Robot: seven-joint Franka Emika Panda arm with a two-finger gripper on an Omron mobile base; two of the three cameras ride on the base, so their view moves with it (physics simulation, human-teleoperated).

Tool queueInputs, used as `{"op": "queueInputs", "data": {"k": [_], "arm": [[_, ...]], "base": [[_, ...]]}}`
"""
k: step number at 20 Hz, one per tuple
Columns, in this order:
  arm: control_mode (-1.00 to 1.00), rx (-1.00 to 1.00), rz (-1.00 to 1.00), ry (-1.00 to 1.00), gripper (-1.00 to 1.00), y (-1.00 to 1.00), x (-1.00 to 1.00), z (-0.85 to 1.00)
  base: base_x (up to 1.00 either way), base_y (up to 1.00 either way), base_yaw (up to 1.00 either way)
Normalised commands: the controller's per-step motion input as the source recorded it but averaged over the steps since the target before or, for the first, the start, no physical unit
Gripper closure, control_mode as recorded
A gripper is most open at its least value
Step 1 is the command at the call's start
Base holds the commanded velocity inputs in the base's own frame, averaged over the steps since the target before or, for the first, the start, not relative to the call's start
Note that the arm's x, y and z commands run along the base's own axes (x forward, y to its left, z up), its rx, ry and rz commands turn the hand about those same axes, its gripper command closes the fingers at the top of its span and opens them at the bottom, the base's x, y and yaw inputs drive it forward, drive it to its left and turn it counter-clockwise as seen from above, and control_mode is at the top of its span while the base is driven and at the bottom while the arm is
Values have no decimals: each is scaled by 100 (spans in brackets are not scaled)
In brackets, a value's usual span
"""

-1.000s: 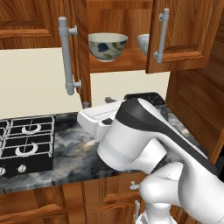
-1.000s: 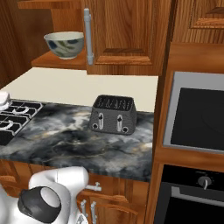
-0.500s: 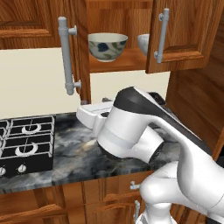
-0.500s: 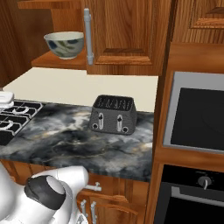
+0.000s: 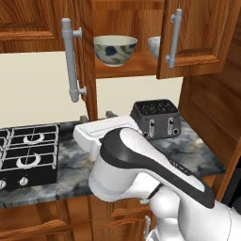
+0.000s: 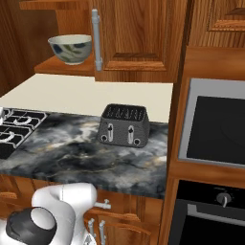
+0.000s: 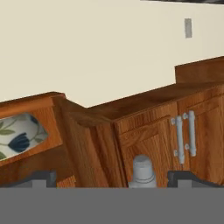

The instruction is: Open the cabinet. Pick the bowls from the counter and place them in the cabinet. Then close the cabinet.

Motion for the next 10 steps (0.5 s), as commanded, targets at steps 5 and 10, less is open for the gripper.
{"op": "queueInputs", "data": {"k": [5,10], "arm": [[-100,0,-16,-6,-100,61,-23,22],[-100,3,-23,1,-100,4,16,49]], "base": [[0,0,0],[0,0,0]]}}
